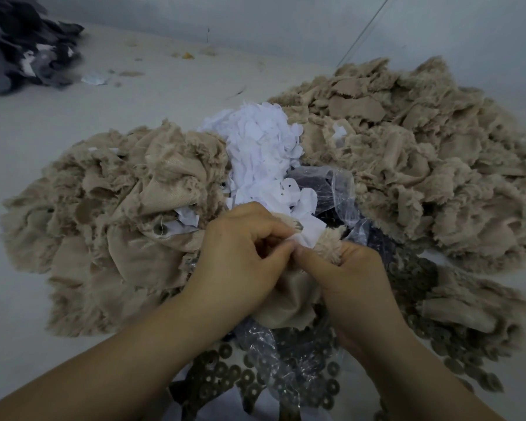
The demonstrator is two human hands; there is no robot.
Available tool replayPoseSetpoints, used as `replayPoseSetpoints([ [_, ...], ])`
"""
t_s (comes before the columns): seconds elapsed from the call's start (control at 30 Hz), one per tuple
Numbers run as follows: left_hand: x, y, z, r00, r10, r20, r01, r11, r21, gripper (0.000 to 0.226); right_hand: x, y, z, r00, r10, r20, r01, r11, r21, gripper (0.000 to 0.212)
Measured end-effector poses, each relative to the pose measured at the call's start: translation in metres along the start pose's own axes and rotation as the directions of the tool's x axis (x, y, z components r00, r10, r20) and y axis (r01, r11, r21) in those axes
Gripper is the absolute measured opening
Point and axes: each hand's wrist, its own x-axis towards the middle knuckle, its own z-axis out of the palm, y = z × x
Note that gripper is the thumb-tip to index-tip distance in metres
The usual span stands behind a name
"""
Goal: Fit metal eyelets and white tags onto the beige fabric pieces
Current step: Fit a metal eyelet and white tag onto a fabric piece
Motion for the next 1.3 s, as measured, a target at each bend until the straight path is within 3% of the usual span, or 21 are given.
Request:
replayPoseSetpoints([
  [0.1,-0.001,-0.005,-0.003,0.982,0.186,0.006,-0.187,0.982,0.042,0.007,0.000,-0.002,-0.002,0.999,0.022,0.035,-0.023,0.999,0.025,0.009],
  [0.2,-0.001,-0.015,-0.007,0.919,0.383,0.096,-0.394,0.907,0.149,0.010,0.000,-0.004,-0.004,0.998,0.026,0.065,-0.028,0.999,0.029,0.008],
  [0.33,-0.001,-0.026,-0.011,0.866,0.470,0.171,-0.497,0.843,0.206,0.012,0.000,-0.003,-0.003,0.997,0.034,0.076,-0.036,0.999,0.028,0.015],
  [0.47,-0.003,-0.028,-0.015,0.866,0.460,0.196,-0.495,0.846,0.199,0.017,0.000,-0.003,-0.004,0.995,0.034,0.093,-0.038,0.999,0.035,0.023],
  [0.87,-0.007,-0.031,-0.014,0.854,0.485,0.187,-0.517,0.829,0.212,0.015,0.006,0.002,-0.008,0.987,0.111,0.118,-0.122,0.988,0.091,0.012],
  [0.97,-0.008,-0.031,-0.011,0.852,0.485,0.198,-0.520,0.828,0.210,0.016,0.009,0.005,-0.009,0.982,0.153,0.107,-0.165,0.979,0.120,0.040],
  [1.03,-0.008,-0.028,-0.011,0.856,0.476,0.203,-0.511,0.838,0.193,0.016,0.010,0.005,-0.010,0.982,0.140,0.124,-0.156,0.979,0.130,0.047],
  [1.17,-0.009,-0.022,-0.012,0.876,0.457,0.156,-0.475,0.874,0.108,0.015,0.009,0.005,-0.010,0.981,0.099,0.165,-0.121,0.984,0.128,0.030],
  [1.3,-0.008,-0.020,-0.009,0.962,0.266,0.063,-0.262,0.963,-0.064,0.008,0.010,0.007,-0.011,0.991,0.090,0.101,-0.099,0.991,0.090,0.014],
])
